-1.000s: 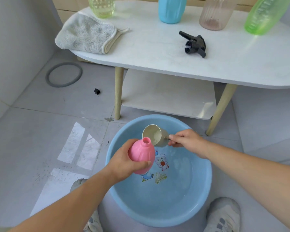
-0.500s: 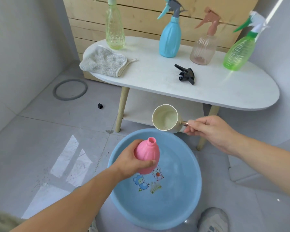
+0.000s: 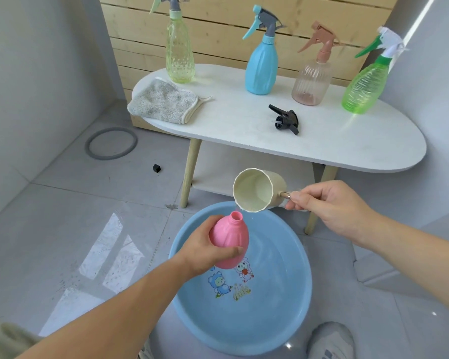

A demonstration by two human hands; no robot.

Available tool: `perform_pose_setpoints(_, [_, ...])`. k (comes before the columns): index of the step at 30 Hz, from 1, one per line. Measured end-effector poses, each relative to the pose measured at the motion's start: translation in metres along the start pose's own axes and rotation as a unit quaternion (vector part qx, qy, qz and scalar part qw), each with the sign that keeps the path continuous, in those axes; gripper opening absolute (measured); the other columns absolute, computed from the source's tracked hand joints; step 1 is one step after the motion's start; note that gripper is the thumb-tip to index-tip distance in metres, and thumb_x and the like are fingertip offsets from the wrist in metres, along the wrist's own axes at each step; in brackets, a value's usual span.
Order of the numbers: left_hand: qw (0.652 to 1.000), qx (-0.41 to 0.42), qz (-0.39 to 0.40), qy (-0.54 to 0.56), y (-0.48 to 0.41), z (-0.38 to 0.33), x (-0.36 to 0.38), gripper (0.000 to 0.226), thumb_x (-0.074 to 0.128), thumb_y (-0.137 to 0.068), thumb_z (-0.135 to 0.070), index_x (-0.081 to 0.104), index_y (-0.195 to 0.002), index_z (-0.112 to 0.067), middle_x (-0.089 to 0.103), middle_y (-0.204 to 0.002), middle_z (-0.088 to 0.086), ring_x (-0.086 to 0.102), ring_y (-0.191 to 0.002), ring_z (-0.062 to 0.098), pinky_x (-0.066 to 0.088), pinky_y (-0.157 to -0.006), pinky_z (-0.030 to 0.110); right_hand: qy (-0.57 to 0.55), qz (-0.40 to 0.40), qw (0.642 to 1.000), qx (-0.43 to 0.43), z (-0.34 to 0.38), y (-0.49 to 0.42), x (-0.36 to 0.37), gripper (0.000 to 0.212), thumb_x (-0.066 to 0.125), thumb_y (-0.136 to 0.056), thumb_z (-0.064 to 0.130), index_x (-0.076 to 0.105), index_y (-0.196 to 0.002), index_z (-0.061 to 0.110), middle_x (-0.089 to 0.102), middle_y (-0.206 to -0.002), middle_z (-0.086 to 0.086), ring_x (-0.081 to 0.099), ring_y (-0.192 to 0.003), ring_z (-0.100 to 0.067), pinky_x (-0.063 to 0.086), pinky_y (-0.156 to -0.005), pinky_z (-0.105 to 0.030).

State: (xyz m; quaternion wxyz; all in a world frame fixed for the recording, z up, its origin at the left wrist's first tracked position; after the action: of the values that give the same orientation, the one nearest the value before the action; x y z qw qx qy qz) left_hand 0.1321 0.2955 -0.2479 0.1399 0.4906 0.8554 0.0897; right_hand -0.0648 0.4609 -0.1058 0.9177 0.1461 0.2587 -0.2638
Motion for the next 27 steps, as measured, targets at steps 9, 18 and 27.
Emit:
perform_pose_setpoints(9, [1.0,0.001,-0.002,0.007,-0.0054,0.0019,0.0025,0.077,0.092,-0.062,-0.037,0.056,-0.13,-0.036,0.066,-0.119,-0.006,0.067,-0.106,0.017,0.063,-0.082,0.033,0.042,-0.015,0.999,-0.026,-0.0017,-0.0026,0.0018,0.02,0.066,-0.091,0.028,0.079,-0.078,0.021,0.076,-0.078,0.005,0.066,-0.085,-0.012,0.044,-0.075,-0.011])
perform_pose_setpoints(18, [1.0,-0.007,-0.007,0.004,-0.0065,0.004,0.0032,0.071,0.094,-0.07,-0.028,0.055,-0.129,-0.035,0.065,-0.119,-0.005,0.066,-0.105,0.017,0.06,-0.076,0.026,0.048,-0.021,0.998,-0.037,-0.0021,-0.0054,0.0015,0.019,0.067,-0.092,0.026,0.079,-0.078,0.022,0.076,-0.08,0.01,0.067,-0.083,-0.005,0.047,-0.077,-0.017])
perform_pose_setpoints(27, [1.0,-0.006,-0.011,-0.011,-0.0069,0.0047,0.0031,0.069,0.092,-0.073,-0.024,0.055,-0.13,-0.034,0.064,-0.117,-0.007,0.065,-0.103,0.015,0.057,-0.07,0.02,0.051,-0.025,0.997,-0.059,-0.003,-0.009,0.0011,0.017,0.068,-0.09,0.025,0.078,-0.076,0.024,0.076,-0.084,0.007,0.069,-0.089,-0.013,0.049,-0.085,-0.024])
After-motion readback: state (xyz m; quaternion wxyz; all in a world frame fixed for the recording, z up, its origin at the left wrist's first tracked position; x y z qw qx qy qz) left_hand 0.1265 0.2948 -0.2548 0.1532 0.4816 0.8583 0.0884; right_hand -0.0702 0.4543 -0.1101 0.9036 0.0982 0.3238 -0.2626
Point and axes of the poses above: each hand's wrist, its own y-axis away from the middle knuckle, its own x-axis out of the palm, z = x × y, the point moved 2 cm from there along -y, towards the middle knuckle
